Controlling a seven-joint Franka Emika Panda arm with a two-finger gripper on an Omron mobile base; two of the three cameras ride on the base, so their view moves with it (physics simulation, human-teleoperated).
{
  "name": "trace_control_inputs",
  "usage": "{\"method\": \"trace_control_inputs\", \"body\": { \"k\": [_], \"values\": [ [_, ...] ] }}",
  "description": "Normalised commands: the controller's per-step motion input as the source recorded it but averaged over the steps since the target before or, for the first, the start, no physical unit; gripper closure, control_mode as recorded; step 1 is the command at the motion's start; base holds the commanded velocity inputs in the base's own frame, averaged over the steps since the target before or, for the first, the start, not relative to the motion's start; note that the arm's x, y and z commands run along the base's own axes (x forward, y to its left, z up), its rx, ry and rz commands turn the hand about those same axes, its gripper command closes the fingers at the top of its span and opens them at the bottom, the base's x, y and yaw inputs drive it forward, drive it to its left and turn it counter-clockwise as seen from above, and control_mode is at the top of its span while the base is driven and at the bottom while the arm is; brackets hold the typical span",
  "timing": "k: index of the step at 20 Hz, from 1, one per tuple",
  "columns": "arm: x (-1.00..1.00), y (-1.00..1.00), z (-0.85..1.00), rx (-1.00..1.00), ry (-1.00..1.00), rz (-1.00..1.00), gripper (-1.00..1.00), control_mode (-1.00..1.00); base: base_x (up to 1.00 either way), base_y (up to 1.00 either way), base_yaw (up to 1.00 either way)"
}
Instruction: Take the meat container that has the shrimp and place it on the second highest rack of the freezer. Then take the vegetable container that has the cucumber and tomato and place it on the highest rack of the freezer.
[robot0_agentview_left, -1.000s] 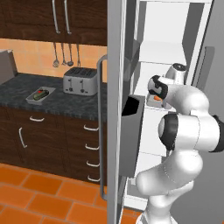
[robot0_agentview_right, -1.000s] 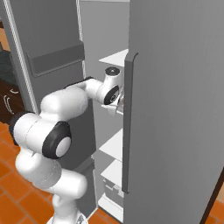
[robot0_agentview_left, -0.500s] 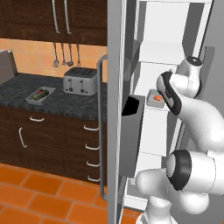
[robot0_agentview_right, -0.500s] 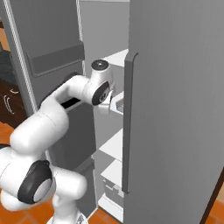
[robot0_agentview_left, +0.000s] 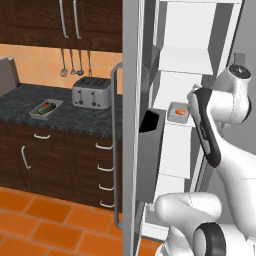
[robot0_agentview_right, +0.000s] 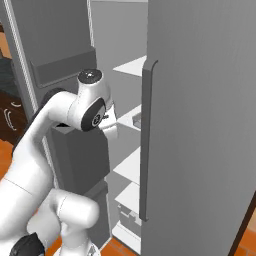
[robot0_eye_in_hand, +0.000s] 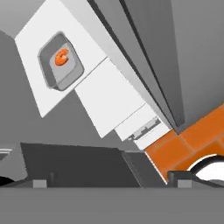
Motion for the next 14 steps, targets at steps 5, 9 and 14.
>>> {"method": "trace_control_inputs", "body": {
  "k": [5, 9, 14],
  "values": [
    [-1.00, 0.33, 0.05, -0.19, 0.00, 0.59, -1.00, -1.00, 0.00, 0.00, 0.00],
    [-1.00, 0.43, 0.01, -0.19, 0.00, 0.50, -1.00, -1.00, 0.00, 0.00, 0.00],
    [-0.97, 0.20, 0.00, -0.20, 0.00, 0.29, -1.00, -1.00, 0.00, 0.00, 0.00]
  ]
}}
